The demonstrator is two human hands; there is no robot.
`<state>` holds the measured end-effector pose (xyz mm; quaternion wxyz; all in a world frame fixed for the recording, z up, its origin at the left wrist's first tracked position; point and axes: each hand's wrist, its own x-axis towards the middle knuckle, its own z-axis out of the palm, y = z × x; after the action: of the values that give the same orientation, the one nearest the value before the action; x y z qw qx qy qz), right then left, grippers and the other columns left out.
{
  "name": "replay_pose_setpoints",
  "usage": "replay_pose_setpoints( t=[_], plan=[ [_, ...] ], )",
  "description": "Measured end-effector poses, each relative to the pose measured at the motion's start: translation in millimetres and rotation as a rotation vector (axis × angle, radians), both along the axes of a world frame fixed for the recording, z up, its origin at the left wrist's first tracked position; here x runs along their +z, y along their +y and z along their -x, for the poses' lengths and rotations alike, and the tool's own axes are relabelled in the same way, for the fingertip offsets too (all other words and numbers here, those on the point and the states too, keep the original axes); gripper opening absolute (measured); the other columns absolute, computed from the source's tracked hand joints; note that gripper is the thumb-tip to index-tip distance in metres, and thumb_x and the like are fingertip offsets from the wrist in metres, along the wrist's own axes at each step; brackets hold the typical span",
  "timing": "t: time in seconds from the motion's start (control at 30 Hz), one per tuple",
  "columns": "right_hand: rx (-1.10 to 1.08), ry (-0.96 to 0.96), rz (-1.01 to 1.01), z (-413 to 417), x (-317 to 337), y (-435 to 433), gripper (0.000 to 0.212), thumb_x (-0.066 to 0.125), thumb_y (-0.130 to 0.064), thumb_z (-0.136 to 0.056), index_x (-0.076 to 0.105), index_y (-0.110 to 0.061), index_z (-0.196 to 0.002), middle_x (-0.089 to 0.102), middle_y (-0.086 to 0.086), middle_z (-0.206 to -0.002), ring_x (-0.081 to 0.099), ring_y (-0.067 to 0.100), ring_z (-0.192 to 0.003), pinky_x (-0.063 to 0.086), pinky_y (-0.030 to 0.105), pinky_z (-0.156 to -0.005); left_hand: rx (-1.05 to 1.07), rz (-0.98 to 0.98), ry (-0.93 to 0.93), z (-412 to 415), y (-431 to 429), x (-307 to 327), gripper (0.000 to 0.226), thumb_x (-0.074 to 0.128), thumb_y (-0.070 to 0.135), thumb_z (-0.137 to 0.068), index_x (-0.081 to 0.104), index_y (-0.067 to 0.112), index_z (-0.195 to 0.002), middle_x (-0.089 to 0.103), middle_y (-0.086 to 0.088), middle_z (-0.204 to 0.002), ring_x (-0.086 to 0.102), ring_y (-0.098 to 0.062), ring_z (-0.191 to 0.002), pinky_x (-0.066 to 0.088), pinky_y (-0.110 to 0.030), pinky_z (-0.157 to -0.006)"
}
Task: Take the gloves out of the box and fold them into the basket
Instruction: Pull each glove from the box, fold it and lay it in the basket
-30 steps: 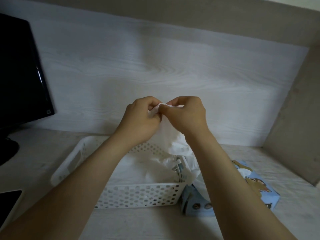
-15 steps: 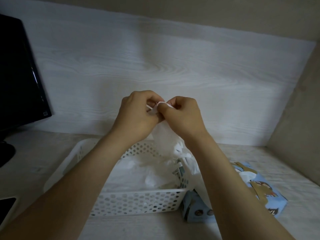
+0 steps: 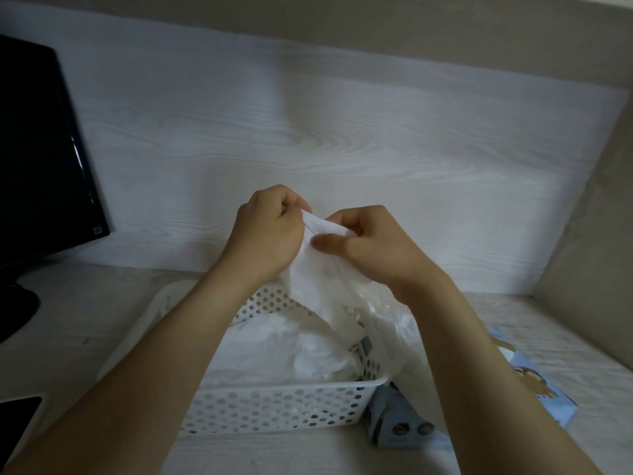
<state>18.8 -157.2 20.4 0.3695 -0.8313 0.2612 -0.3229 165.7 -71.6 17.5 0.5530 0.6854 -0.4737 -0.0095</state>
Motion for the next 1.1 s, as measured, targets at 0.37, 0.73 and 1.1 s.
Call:
replay_pose_setpoints(
  t=[0.37, 0.73, 1.1],
  plan=[
    [0.067, 0.128, -0.153, 9, 5, -1, 0.023, 0.067, -0.02, -0.085, 0.073, 0.0, -0.093, 0.076, 0.015, -0.082, 0.075, 0.027, -0.073, 0.061, 0.038, -0.064, 0.137, 0.178, -0.031, 7, 2, 0, 0.018, 0.059, 0.014, -0.091, 0.076, 0.014, -0.083, 0.071, 0.015, -0.083, 0.066, -0.01, -0.085, 0.053, -0.03, -0.075],
    [0.157, 0.249, -0.604, 25, 11, -4, 0.025, 0.048, -0.007, -0.088, 0.061, -0.002, -0.068, 0.052, 0.011, -0.051, 0.05, 0.019, -0.037, 0.045, 0.022, -0.04, -0.063, -0.132, 0.119, 7, 9, 8, 0.024, 0.051, 0.023, -0.098, 0.068, 0.01, -0.087, 0.067, 0.0, -0.086, 0.064, -0.023, -0.074, 0.047, -0.023, -0.048],
    [0.057, 0.615, 0.069, -9, -16, -1, 0.016, 0.068, -0.028, -0.095, 0.082, -0.02, -0.101, 0.08, 0.002, -0.093, 0.076, 0.02, -0.088, 0.062, 0.037, -0.083, -0.073, -1.092, -0.564, -12, 24, 1, 0.036, 0.042, 0.004, -0.105, 0.059, 0.006, -0.135, 0.06, -0.015, -0.135, 0.057, -0.024, -0.098, 0.034, -0.01, -0.035]
  ],
)
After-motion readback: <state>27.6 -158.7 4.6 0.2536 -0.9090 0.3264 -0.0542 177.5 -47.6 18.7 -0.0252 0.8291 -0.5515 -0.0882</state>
